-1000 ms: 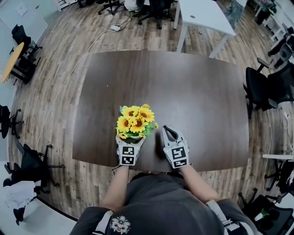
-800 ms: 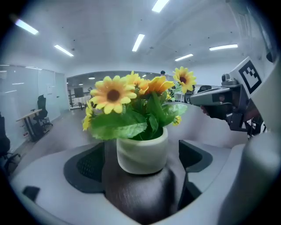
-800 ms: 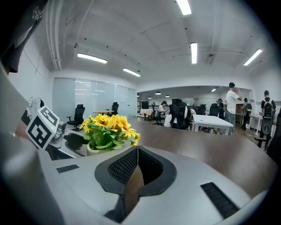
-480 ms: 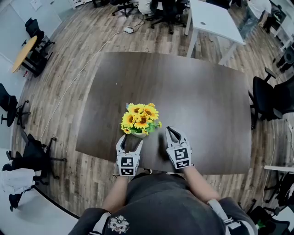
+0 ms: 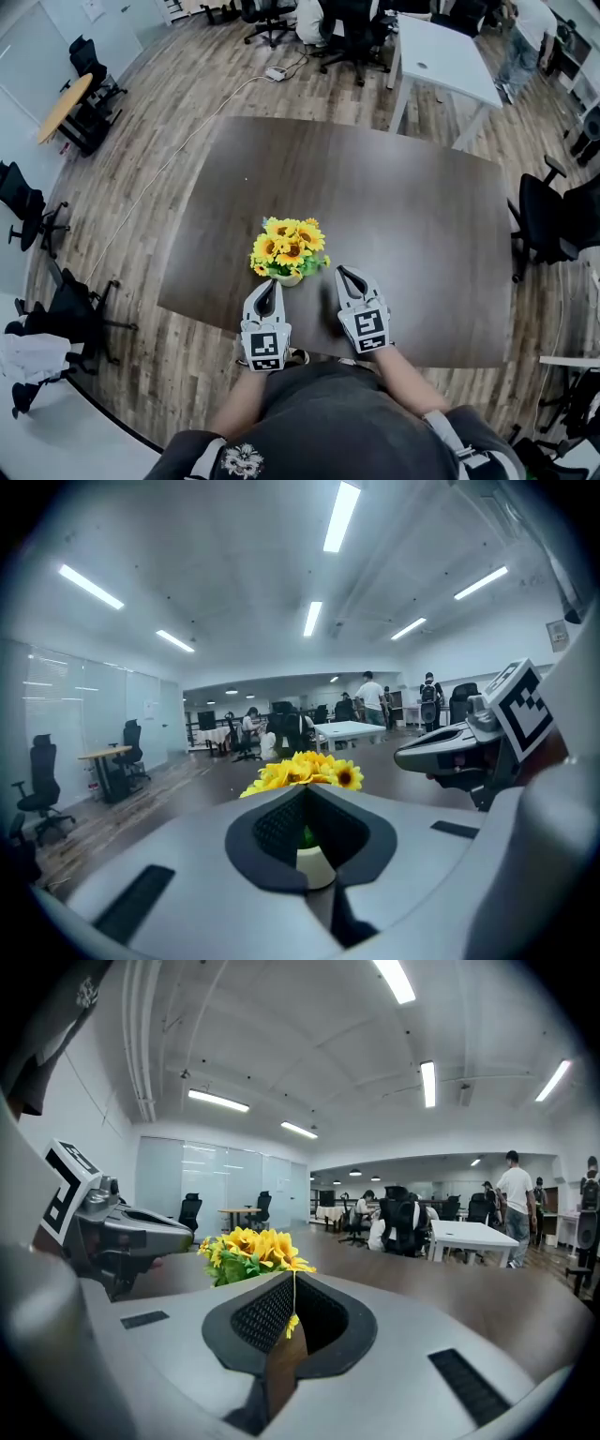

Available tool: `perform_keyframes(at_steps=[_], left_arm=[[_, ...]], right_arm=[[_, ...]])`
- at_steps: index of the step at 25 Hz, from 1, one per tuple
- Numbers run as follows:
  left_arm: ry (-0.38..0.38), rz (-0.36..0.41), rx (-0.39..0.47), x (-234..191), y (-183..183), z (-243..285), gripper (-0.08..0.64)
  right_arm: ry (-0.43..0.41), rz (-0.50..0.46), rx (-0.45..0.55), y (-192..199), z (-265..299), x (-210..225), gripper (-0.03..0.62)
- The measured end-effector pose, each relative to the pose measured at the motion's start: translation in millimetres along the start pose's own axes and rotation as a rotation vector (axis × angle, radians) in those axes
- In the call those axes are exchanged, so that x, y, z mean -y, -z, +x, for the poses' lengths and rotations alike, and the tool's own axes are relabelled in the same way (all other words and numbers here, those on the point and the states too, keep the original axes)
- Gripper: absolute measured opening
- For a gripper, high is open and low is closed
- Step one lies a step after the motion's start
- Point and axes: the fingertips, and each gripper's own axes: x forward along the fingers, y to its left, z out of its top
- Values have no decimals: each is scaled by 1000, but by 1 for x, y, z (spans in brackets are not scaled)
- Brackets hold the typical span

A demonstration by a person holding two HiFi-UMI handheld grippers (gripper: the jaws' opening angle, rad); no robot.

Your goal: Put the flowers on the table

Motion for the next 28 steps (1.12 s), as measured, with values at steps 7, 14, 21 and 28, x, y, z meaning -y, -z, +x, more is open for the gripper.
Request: perform_keyframes(at_steps=[7,14,21,28], left_arm=[[-22,-25,86,-11,-41,3,6],[-7,-20,112,-7,-66,9,7],[11,-33,124,-7,-77,13,6],[20,-62,100,-7,-57,13,6]], right_arm=[[-9,-33,78,-33,-5,1,23],[7,-44,109,-53,-9,4,23],[23,-46,129,-64,-11,5,23],[35,-41,117,-58,-10,6,23]])
